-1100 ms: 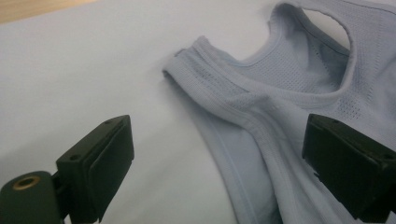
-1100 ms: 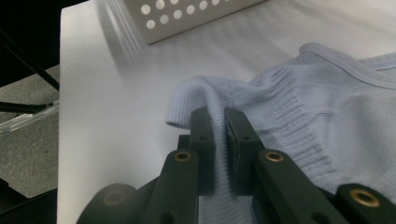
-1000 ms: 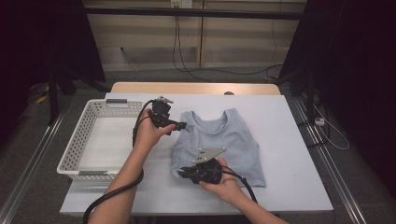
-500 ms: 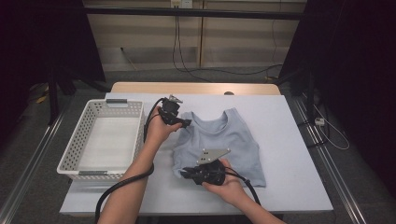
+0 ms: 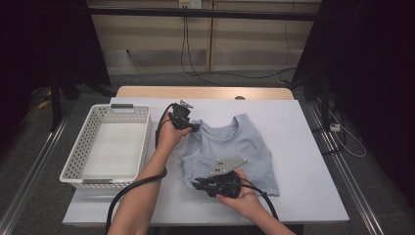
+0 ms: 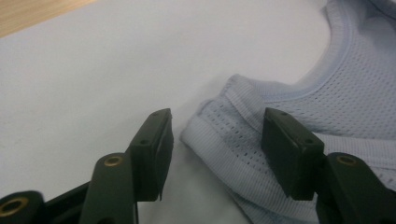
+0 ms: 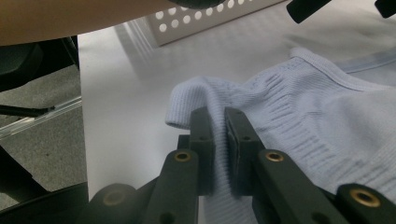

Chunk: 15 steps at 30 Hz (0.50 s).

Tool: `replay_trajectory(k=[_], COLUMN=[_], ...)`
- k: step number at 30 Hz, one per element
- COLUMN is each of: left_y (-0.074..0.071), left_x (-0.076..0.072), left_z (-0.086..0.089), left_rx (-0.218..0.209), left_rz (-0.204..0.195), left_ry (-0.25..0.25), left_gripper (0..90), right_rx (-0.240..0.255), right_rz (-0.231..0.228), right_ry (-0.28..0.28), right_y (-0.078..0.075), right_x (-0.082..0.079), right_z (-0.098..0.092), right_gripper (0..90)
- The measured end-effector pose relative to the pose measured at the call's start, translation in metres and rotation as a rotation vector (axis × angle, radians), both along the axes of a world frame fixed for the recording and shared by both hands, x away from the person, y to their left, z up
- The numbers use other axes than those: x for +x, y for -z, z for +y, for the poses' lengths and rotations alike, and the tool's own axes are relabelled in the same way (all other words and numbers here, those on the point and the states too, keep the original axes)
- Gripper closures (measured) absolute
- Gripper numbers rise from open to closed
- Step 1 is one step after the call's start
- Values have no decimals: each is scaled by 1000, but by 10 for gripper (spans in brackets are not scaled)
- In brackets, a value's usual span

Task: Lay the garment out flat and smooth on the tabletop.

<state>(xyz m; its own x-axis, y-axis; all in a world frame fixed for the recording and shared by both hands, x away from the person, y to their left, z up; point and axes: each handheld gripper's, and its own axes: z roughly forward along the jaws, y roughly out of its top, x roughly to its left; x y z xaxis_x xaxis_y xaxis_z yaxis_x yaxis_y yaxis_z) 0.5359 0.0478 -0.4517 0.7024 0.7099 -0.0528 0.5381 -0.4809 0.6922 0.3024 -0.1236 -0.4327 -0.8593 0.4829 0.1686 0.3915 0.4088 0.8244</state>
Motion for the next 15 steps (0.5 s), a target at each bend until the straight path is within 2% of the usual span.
replay_trajectory(k=[3, 7, 11, 15], left_y=[4, 2, 0, -5], left_x=[1, 2, 1, 1], left_z=[-1, -1, -4, -9], left_rx=[-1, 9, 8, 46], left_rz=[7, 14, 42, 48], left_ry=[-2, -6, -3, -7], left_gripper=[505, 564, 719, 815], right_rx=[-1, -2, -7, -7], right_rz=[-5, -9, -15, -18], right_ry=[-1, 1, -4, -11], right_y=[0, -1, -2, -3], right_x=[-1, -2, -3, -3], right_z=[-1, -1, 0, 1], right_gripper=[834, 834, 834, 834])
